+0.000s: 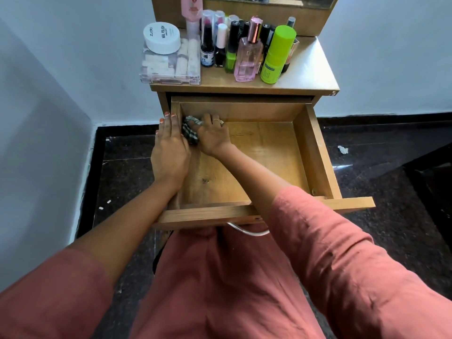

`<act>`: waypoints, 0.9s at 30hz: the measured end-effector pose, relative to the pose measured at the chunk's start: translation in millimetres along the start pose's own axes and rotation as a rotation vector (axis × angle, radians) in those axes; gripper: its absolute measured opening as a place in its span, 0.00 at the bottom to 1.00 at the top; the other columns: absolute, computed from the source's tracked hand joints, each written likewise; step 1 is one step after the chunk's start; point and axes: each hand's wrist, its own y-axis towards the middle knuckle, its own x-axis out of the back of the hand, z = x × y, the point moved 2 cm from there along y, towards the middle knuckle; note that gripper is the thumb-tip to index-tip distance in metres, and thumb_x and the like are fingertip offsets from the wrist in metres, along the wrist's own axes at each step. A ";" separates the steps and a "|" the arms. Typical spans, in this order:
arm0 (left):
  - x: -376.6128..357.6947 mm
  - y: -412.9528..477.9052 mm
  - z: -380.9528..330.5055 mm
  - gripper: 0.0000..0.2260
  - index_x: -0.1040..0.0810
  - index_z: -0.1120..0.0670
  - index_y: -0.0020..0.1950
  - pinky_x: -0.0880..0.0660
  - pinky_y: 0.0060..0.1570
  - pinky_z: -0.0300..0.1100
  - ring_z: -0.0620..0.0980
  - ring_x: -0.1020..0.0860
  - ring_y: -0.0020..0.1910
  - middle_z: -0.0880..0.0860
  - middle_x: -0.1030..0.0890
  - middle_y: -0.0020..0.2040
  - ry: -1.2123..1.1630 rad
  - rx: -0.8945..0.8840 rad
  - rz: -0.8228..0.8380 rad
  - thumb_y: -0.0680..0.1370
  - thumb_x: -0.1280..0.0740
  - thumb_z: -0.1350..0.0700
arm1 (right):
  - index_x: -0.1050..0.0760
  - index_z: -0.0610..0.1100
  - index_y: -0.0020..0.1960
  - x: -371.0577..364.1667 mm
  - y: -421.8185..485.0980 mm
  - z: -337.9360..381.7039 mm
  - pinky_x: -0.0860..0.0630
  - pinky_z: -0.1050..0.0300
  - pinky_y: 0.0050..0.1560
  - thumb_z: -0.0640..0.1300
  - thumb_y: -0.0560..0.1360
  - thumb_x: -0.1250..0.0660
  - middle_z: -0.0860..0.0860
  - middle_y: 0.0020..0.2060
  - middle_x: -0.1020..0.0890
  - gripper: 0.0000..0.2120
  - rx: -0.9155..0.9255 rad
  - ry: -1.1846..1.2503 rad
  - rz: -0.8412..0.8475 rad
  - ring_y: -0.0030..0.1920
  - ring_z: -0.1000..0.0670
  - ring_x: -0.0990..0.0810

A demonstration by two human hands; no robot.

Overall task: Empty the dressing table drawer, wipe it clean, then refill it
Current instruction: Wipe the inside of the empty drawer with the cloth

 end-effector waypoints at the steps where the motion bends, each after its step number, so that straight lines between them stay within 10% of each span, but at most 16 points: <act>1: -0.1 -0.1 0.2 0.22 0.45 0.60 0.74 0.45 0.74 0.48 0.55 0.45 0.75 0.59 0.44 0.76 -0.002 0.000 -0.006 0.80 0.49 0.61 | 0.46 0.53 0.74 -1.8 0.2 -1.6 0.35 0.41 0.65 0.47 0.78 0.42 0.41 0.70 0.41 0.26 0.014 0.031 0.002 0.71 0.38 0.42; 10: -0.3 1.1 2.3 0.21 0.44 0.59 0.74 0.44 0.74 0.48 0.54 0.45 0.75 0.57 0.44 0.76 -0.055 0.008 -0.008 0.81 0.49 0.60 | 0.40 0.50 0.72 -3.1 -3.8 2.7 0.37 0.39 0.68 0.42 0.77 0.41 0.43 0.71 0.40 0.24 -0.024 0.223 -0.002 0.70 0.38 0.40; 19: 1.9 1.7 3.5 0.21 0.44 0.57 0.75 0.43 0.73 0.48 0.50 0.45 0.76 0.54 0.44 0.76 -0.153 0.046 0.010 0.81 0.50 0.59 | 0.30 0.38 0.60 16.8 -15.0 14.1 0.27 0.57 0.35 0.38 0.78 0.47 0.42 0.46 0.22 0.13 -0.524 1.632 0.083 0.41 0.46 0.24; 27: 2.5 2.8 3.0 0.20 0.42 0.56 0.74 0.40 0.72 0.47 0.50 0.43 0.75 0.52 0.43 0.76 -0.183 0.068 0.004 0.82 0.50 0.59 | 0.31 0.39 0.65 22.3 -25.6 24.4 0.28 0.50 0.63 0.34 0.78 0.45 0.40 0.61 0.24 0.17 -0.369 1.669 0.033 0.60 0.43 0.24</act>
